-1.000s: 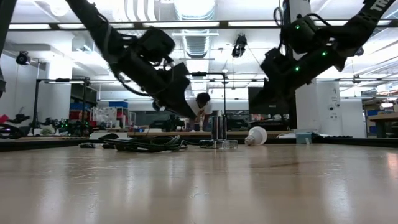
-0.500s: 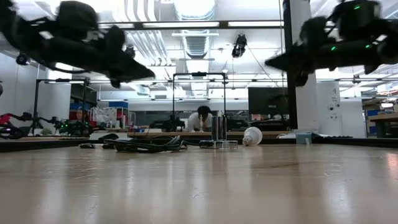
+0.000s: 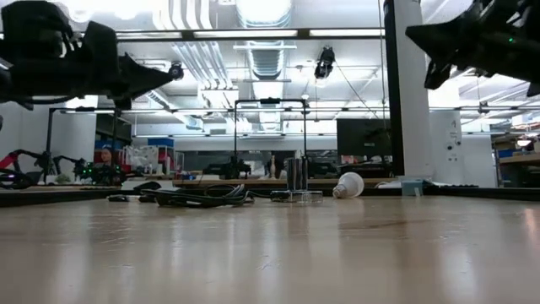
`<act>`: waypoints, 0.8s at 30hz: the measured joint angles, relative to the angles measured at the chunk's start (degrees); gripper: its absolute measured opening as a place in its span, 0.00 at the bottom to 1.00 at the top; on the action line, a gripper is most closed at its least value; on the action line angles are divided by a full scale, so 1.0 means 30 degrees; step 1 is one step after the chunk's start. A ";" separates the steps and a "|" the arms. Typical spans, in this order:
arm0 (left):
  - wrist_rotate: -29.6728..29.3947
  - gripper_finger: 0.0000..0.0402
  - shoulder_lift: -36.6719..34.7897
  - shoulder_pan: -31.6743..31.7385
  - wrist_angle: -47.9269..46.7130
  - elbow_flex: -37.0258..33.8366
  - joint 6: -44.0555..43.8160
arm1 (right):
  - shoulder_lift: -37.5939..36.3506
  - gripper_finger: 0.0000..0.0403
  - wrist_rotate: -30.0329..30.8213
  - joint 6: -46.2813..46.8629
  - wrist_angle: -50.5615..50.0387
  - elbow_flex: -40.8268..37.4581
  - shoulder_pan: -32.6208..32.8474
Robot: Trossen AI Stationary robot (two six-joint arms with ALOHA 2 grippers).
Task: Screw lightbulb
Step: Return to Home Position
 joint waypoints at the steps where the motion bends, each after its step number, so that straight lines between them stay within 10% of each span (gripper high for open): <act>1: 0.0339 0.00 -0.0097 0.0005 0.0173 0.0000 0.0241 | -0.0361 0.00 -0.0160 -0.0036 -0.0381 0.0000 0.0000; 18: 0.2200 0.00 -0.4398 -0.0005 0.3516 0.0991 -0.0167 | -0.6307 0.00 -0.0758 0.1365 -0.2180 0.0167 0.0000; 24: 0.2384 0.00 -0.6586 -0.0007 -0.2706 0.2686 0.0617 | -0.6793 0.00 -0.1651 0.1383 -0.3224 0.1005 0.0007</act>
